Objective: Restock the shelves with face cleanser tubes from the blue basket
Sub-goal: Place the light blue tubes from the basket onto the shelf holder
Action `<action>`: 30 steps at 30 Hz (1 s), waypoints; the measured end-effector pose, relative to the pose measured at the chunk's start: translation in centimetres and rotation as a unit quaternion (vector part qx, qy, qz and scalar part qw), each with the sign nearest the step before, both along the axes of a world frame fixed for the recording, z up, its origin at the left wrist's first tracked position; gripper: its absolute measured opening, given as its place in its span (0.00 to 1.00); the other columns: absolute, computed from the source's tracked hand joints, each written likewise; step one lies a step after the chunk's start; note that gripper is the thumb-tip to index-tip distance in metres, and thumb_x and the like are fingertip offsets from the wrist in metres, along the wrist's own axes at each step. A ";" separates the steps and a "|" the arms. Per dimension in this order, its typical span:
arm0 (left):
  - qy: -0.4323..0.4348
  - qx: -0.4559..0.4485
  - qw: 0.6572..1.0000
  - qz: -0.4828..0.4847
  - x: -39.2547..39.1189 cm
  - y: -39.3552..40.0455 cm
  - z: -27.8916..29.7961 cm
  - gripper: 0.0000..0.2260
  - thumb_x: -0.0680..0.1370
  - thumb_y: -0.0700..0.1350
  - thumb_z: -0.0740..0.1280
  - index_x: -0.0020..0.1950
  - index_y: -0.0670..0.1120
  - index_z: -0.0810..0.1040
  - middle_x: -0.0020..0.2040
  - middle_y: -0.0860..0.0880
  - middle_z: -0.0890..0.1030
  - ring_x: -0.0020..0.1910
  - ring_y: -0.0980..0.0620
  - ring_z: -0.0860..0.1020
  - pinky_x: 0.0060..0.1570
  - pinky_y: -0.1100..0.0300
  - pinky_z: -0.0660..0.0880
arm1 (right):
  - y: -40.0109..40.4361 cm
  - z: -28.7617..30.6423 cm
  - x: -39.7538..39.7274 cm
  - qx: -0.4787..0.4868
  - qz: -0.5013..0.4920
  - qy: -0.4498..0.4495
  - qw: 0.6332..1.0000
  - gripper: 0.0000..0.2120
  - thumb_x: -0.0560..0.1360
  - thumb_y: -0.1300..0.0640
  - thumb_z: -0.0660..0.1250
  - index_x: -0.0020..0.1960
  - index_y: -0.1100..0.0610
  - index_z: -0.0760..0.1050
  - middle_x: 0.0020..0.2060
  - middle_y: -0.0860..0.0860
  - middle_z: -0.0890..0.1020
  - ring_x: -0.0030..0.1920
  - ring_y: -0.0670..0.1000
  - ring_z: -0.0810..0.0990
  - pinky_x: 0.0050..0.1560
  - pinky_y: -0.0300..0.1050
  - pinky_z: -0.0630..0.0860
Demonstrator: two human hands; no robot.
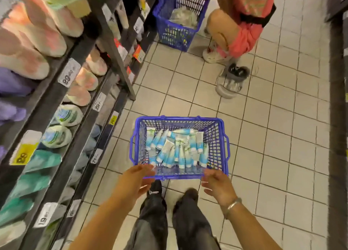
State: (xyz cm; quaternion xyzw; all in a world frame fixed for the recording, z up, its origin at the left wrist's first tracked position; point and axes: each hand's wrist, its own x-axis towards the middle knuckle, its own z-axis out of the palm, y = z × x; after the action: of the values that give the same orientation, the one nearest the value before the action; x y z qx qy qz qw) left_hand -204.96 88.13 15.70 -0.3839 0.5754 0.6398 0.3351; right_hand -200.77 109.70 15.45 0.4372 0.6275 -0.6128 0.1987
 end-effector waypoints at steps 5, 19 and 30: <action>-0.047 0.010 0.998 0.035 -4.4 2.7 -7.7 0.08 0.78 0.35 0.60 0.42 0.43 0.76 0.34 0.46 0.78 0.26 0.55 0.76 0.23 0.69 0.71 | 1.6 -9.9 -4.4 0.058 0.035 -0.017 0.998 0.12 0.78 0.68 0.58 0.37 0.58 0.71 0.32 0.55 0.73 0.34 0.53 0.70 0.39 0.45 0.68; -0.076 -0.149 0.976 -0.141 -5.5 13.5 -45.9 0.06 0.75 0.33 0.63 0.47 0.42 0.75 0.40 0.41 0.76 0.35 0.47 0.73 0.34 0.60 0.69 | 6.9 -47.7 -8.5 0.087 0.207 -0.080 0.971 0.22 0.74 0.71 0.63 0.67 0.63 0.66 0.60 0.57 0.73 0.59 0.55 0.73 0.60 0.43 0.71; -0.124 -0.193 0.951 -0.206 -2.7 18.3 -54.0 0.17 0.71 0.41 0.71 0.57 0.38 0.73 0.53 0.40 0.79 0.53 0.42 0.78 0.51 0.52 0.76 | 8.5 -55.1 -6.4 0.022 0.263 -0.106 0.959 0.16 0.70 0.61 0.71 0.55 0.53 0.71 0.44 0.43 0.75 0.41 0.39 0.74 0.37 0.23 0.69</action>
State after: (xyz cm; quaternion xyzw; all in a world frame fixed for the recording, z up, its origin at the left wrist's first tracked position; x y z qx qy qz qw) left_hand -207.65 106.39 -38.34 -0.3909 0.7085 0.3811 0.4472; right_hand -207.12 118.17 -39.68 0.3236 0.7091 -0.4747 0.4089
